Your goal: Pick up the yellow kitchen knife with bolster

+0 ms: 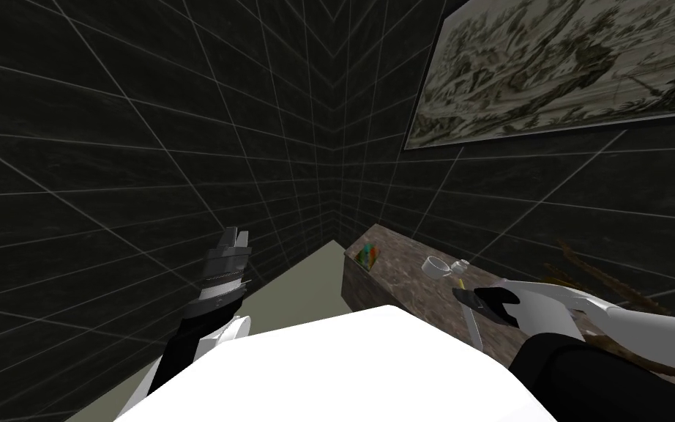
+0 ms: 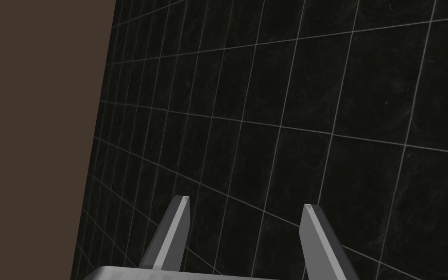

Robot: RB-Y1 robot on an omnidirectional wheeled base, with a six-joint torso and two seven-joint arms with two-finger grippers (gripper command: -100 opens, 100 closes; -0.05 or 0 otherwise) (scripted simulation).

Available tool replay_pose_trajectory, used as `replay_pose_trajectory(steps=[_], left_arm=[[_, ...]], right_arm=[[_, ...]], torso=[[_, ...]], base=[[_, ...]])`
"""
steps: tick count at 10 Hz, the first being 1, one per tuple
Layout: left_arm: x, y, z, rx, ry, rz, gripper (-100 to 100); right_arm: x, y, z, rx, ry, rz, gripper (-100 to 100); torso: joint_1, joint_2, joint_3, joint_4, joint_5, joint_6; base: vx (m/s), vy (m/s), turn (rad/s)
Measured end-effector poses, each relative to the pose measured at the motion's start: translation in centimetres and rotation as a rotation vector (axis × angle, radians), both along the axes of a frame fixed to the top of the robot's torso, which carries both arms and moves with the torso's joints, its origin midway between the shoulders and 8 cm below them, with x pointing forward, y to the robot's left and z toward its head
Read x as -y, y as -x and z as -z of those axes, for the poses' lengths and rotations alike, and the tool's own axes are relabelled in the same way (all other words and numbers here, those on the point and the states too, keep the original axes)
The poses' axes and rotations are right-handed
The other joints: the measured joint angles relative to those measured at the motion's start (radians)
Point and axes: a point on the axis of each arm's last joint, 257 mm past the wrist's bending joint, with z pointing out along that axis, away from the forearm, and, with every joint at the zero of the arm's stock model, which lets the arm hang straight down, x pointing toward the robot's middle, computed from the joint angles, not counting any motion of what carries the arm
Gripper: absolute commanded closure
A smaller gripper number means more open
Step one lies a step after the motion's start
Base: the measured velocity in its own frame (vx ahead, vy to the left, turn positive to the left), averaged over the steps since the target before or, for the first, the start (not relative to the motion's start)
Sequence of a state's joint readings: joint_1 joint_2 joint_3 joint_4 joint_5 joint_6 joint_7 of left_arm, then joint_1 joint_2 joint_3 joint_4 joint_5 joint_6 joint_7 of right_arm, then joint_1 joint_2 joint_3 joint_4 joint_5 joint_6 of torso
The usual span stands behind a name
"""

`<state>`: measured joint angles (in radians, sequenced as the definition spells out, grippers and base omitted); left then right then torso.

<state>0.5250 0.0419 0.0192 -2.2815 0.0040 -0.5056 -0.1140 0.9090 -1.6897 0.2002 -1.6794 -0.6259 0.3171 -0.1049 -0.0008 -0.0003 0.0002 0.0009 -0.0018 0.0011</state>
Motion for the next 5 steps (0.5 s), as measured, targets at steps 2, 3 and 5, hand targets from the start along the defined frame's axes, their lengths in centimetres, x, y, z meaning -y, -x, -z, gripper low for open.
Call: replay_pose_trajectory(steps=[2,3,5], left_arm=[[0.0,0.0,0.0,0.000,0.000,0.000,0],[0.0,0.0,0.0,0.000,0.000,0.000,0],[0.0,0.0,0.0,0.000,0.000,0.000,0]], right_arm=[[0.0,0.0,0.0,0.000,0.000,-0.001,0],[0.0,0.0,0.0,0.001,0.000,-0.001,100],[-0.5,-1.4,-0.7,0.003,-0.001,-0.016,100]], torso=[[-0.001,0.000,0.000,0.000,0.000,0.000],[-0.001,0.000,0.000,0.000,0.000,0.000],[0.000,0.002,0.001,0.000,0.000,0.001]], base=[[0.000,0.000,0.000],[-0.022,0.004,-0.060],[-0.044,0.010,-0.079]])
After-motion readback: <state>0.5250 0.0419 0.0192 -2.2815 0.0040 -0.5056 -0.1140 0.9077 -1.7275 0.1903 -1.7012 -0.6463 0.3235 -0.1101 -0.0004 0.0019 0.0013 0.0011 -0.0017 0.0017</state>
